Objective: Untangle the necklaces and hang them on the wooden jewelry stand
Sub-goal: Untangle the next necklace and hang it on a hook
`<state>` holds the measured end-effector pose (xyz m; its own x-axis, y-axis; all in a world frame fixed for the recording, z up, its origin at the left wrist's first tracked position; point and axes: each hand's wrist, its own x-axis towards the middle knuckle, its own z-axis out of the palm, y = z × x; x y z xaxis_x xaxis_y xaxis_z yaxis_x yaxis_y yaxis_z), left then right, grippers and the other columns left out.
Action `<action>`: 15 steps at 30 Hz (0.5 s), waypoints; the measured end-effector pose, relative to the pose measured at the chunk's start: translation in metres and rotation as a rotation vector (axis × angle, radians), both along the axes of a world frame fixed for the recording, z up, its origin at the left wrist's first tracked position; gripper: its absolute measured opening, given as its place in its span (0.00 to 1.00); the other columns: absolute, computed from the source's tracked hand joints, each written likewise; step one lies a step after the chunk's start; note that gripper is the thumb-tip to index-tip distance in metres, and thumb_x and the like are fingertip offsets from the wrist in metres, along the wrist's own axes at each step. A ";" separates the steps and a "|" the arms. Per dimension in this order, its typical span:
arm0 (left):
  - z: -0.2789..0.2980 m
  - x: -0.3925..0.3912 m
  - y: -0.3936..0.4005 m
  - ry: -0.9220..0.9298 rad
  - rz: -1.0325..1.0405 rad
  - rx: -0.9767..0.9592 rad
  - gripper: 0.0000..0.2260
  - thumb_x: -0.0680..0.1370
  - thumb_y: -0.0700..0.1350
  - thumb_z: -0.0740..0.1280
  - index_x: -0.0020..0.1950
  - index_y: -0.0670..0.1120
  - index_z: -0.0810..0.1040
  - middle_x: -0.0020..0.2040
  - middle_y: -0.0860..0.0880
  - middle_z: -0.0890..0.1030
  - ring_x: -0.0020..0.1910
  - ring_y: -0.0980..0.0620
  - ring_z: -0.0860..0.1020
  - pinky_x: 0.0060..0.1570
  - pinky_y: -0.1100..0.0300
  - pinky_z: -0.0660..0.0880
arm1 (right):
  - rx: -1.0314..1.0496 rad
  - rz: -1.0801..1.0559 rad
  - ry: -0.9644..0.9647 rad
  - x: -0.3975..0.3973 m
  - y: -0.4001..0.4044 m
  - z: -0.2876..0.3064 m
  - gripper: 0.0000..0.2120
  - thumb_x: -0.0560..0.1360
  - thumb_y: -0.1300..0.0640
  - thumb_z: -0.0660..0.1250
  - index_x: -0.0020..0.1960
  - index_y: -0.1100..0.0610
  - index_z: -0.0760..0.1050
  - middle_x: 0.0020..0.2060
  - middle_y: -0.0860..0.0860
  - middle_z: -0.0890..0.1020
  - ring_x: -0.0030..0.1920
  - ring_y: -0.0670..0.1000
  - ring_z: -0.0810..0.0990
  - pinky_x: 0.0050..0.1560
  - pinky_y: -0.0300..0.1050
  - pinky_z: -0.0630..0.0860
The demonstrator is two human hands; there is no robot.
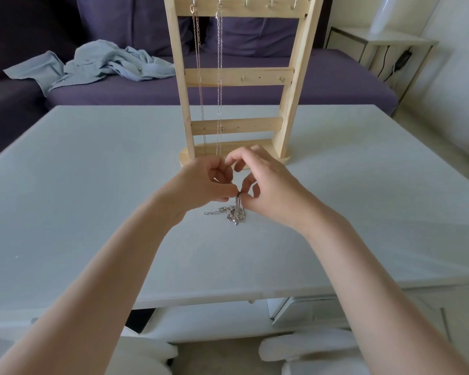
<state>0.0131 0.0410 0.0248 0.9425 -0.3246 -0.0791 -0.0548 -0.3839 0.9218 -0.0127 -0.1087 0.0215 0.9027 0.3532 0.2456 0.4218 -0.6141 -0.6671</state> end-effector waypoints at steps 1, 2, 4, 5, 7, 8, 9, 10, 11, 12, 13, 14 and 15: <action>0.000 0.000 0.000 -0.004 0.000 0.009 0.10 0.70 0.32 0.69 0.37 0.45 0.72 0.30 0.53 0.72 0.27 0.61 0.74 0.36 0.70 0.76 | -0.010 0.000 -0.006 0.000 0.001 -0.001 0.21 0.70 0.72 0.65 0.59 0.55 0.69 0.51 0.48 0.67 0.38 0.46 0.76 0.38 0.32 0.70; -0.001 0.000 0.000 -0.004 -0.002 0.017 0.10 0.71 0.32 0.69 0.37 0.45 0.72 0.30 0.53 0.72 0.27 0.61 0.74 0.37 0.69 0.77 | -0.018 0.000 -0.013 0.000 0.001 -0.001 0.21 0.70 0.73 0.64 0.58 0.56 0.69 0.50 0.48 0.67 0.38 0.48 0.77 0.38 0.32 0.70; -0.001 0.001 0.001 0.005 -0.004 0.033 0.10 0.71 0.32 0.69 0.38 0.45 0.72 0.30 0.53 0.72 0.29 0.60 0.74 0.39 0.67 0.78 | -0.034 0.002 -0.031 -0.001 0.003 -0.001 0.21 0.69 0.73 0.63 0.58 0.56 0.69 0.50 0.50 0.67 0.39 0.50 0.77 0.38 0.34 0.70; -0.001 0.001 0.002 0.014 -0.003 0.038 0.09 0.71 0.33 0.69 0.38 0.45 0.72 0.31 0.53 0.73 0.30 0.59 0.74 0.41 0.66 0.78 | -0.045 0.003 -0.041 -0.001 0.003 -0.001 0.20 0.69 0.73 0.63 0.58 0.57 0.68 0.50 0.50 0.68 0.40 0.51 0.77 0.39 0.37 0.71; -0.002 0.002 0.002 0.044 -0.004 0.051 0.09 0.72 0.34 0.69 0.39 0.46 0.72 0.33 0.52 0.74 0.31 0.57 0.75 0.40 0.67 0.77 | -0.066 0.004 -0.061 -0.001 0.005 -0.002 0.20 0.69 0.73 0.63 0.57 0.58 0.68 0.50 0.51 0.68 0.41 0.54 0.77 0.42 0.46 0.74; -0.002 0.001 0.002 0.057 -0.008 0.063 0.08 0.72 0.35 0.69 0.40 0.46 0.72 0.34 0.52 0.74 0.31 0.56 0.76 0.39 0.69 0.76 | -0.073 0.005 -0.064 -0.002 0.006 -0.003 0.19 0.69 0.73 0.63 0.56 0.58 0.68 0.49 0.51 0.67 0.41 0.55 0.77 0.43 0.50 0.74; -0.001 0.001 0.002 0.062 -0.014 0.078 0.08 0.72 0.36 0.69 0.41 0.46 0.73 0.34 0.51 0.75 0.31 0.56 0.77 0.36 0.71 0.75 | -0.079 0.006 -0.063 -0.002 0.006 -0.003 0.19 0.69 0.73 0.63 0.56 0.58 0.67 0.49 0.50 0.67 0.41 0.56 0.76 0.44 0.53 0.75; -0.001 0.000 0.001 0.061 -0.021 0.093 0.07 0.73 0.37 0.69 0.41 0.47 0.73 0.35 0.51 0.76 0.30 0.56 0.77 0.33 0.74 0.73 | -0.085 0.009 -0.057 -0.002 0.007 -0.003 0.19 0.69 0.73 0.63 0.56 0.58 0.67 0.48 0.50 0.66 0.41 0.56 0.76 0.44 0.55 0.75; -0.001 0.000 0.000 0.056 -0.029 0.110 0.06 0.72 0.37 0.69 0.42 0.47 0.73 0.35 0.51 0.77 0.29 0.58 0.77 0.30 0.75 0.71 | -0.093 0.015 -0.047 -0.002 0.008 -0.004 0.18 0.69 0.72 0.64 0.55 0.58 0.67 0.48 0.49 0.66 0.42 0.56 0.76 0.45 0.56 0.75; -0.001 -0.001 0.000 0.043 -0.041 0.135 0.06 0.72 0.37 0.69 0.44 0.46 0.74 0.36 0.51 0.77 0.28 0.58 0.77 0.28 0.75 0.70 | -0.105 0.025 -0.037 -0.002 0.009 -0.004 0.18 0.69 0.71 0.65 0.55 0.58 0.66 0.49 0.49 0.66 0.42 0.56 0.75 0.45 0.56 0.75; -0.001 -0.001 0.000 0.019 -0.060 0.171 0.06 0.71 0.37 0.69 0.45 0.45 0.74 0.36 0.51 0.78 0.29 0.57 0.77 0.29 0.74 0.70 | -0.120 0.038 -0.030 -0.002 0.009 -0.005 0.18 0.69 0.71 0.65 0.55 0.58 0.66 0.50 0.50 0.66 0.43 0.56 0.75 0.46 0.56 0.75; -0.001 -0.002 -0.001 -0.014 -0.085 0.219 0.07 0.70 0.37 0.69 0.46 0.43 0.75 0.36 0.50 0.78 0.31 0.55 0.76 0.30 0.71 0.71 | -0.134 0.053 -0.027 -0.002 0.010 -0.007 0.18 0.69 0.71 0.66 0.55 0.59 0.66 0.50 0.50 0.66 0.44 0.56 0.75 0.46 0.57 0.75; -0.002 -0.002 -0.001 -0.050 -0.109 0.267 0.08 0.70 0.37 0.70 0.46 0.43 0.75 0.37 0.50 0.79 0.32 0.54 0.76 0.33 0.68 0.71 | -0.145 0.064 -0.023 -0.002 0.011 -0.009 0.19 0.68 0.72 0.65 0.55 0.58 0.66 0.50 0.51 0.66 0.44 0.56 0.75 0.45 0.57 0.76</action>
<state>0.0108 0.0402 0.0232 0.9080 -0.3983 -0.1300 -0.1516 -0.6015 0.7844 -0.0146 -0.0977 0.0124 0.8719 0.4432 0.2082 0.4774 -0.6747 -0.5629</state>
